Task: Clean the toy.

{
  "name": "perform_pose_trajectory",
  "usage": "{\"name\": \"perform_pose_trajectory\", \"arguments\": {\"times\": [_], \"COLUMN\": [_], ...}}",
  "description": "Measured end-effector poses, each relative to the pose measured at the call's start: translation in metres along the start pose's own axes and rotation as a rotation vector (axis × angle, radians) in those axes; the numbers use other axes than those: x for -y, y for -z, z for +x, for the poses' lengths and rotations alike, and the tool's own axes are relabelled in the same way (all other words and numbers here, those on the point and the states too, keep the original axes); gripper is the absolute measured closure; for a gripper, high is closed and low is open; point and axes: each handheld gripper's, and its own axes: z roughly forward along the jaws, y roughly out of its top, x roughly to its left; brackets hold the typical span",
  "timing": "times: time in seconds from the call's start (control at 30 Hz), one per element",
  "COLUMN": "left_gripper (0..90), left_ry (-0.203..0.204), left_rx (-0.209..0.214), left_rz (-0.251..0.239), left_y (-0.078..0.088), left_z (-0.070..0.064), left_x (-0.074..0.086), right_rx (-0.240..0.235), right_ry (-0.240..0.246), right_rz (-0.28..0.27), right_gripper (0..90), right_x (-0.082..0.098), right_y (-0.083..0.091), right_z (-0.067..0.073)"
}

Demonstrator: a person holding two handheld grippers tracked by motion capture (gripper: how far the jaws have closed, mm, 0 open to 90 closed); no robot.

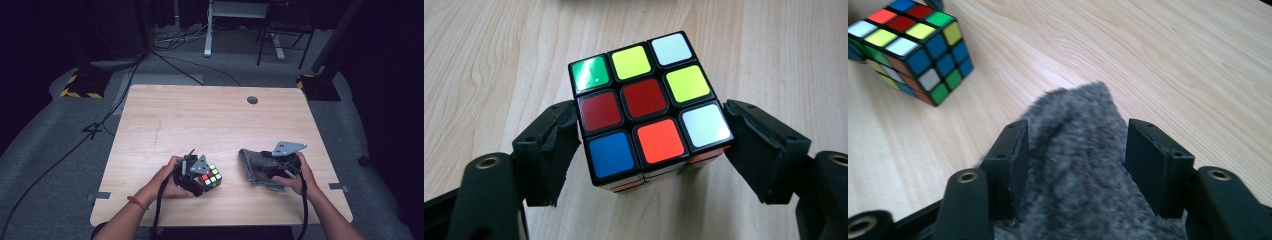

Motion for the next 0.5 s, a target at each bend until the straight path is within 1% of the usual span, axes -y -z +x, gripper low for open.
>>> {"name": "perform_pose_trajectory", "arguments": {"times": [0.03,0.1,0.13,0.2,0.23,0.33,0.37,0.43,0.5], "left_gripper": [24.3,24.3,24.1,24.6,24.5,24.7,24.8,26.7,27.6], "left_ry": [0.004,0.001,0.014,0.005,0.006,0.022,0.027,0.034,0.032], "left_rx": [0.007,0.002,-0.003,-0.015,-0.018,-0.008,-0.005,0.009,0.021], "left_rz": [-0.003,0.016,0.025,0.051,0.052,0.056,0.048,0.046,0.044], "left_y": [0.0,0.001,0.001,0.003,0.003,0.007,0.009,0.012,0.013], "left_z": [-0.001,-0.006,-0.009,-0.014,-0.016,-0.02,-0.021,-0.025,-0.028], "left_x": [0.001,0.005,0.007,0.01,0.012,0.018,0.019,0.023,0.025], "right_rx": [-0.005,-0.024,-0.033,-0.059,-0.067,-0.083,-0.09,-0.103,-0.119], "right_ry": [0.008,0.022,0.03,0.042,0.05,0.076,0.082,0.096,0.106], "right_rz": [-0.002,-0.009,-0.01,-0.012,-0.008,0.002,0.006,0.013,0.02], "right_gripper": [43.5,43.5,43.3,43.2,43.1,42.8,42.6,42.4,42.4], "right_x": [-0.001,-0.004,-0.005,-0.008,-0.009,-0.011,-0.011,-0.012,-0.012], "right_y": [0.0,0.0,-0.001,-0.003,-0.005,-0.01,-0.011,-0.015,-0.018], "right_z": [0.003,0.009,0.012,0.02,0.023,0.032,0.035,0.041,0.046]}}
